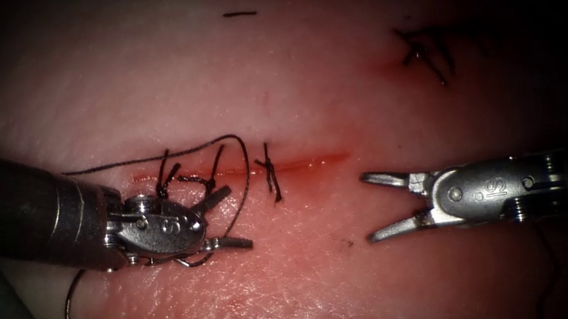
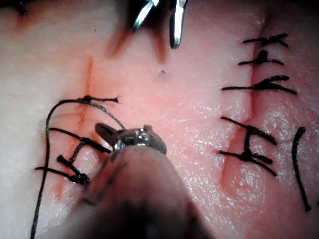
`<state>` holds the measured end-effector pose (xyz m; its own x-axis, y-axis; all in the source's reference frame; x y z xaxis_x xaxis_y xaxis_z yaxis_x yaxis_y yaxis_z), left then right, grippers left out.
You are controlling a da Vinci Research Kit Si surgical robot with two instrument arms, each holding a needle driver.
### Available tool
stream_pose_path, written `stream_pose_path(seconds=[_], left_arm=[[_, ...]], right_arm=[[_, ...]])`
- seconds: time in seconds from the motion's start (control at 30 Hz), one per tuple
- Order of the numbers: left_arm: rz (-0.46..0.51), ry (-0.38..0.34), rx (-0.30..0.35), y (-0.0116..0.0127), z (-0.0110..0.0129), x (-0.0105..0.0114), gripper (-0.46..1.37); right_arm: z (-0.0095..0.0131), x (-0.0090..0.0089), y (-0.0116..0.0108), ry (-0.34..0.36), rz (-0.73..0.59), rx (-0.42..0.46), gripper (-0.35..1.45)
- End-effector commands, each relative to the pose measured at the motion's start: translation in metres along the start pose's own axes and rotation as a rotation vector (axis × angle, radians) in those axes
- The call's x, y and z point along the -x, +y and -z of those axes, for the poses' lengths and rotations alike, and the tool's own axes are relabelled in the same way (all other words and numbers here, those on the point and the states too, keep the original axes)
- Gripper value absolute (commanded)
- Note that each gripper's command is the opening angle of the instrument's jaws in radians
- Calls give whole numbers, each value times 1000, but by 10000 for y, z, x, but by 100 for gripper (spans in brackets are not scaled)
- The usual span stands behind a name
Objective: Wound Closure
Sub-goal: Pick up the needle with the left gripper
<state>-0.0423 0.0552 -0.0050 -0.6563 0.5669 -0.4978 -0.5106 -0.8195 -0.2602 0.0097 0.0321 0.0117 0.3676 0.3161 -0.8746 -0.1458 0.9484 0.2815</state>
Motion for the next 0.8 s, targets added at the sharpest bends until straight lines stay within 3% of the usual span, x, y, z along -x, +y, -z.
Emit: stream_pose_path(seconds=[0.03,0.63,0.8], left_arm=[[6,0,2,0,1,0,56],[34,-8,23,7,33,-18,61],[35,-6,33,8,47,-22,49]], right_arm=[[0,0,-1,0,0,-3,109],[1,-1,-4,1,15,-5,109],[0,1,-5,1,16,-5,109]])
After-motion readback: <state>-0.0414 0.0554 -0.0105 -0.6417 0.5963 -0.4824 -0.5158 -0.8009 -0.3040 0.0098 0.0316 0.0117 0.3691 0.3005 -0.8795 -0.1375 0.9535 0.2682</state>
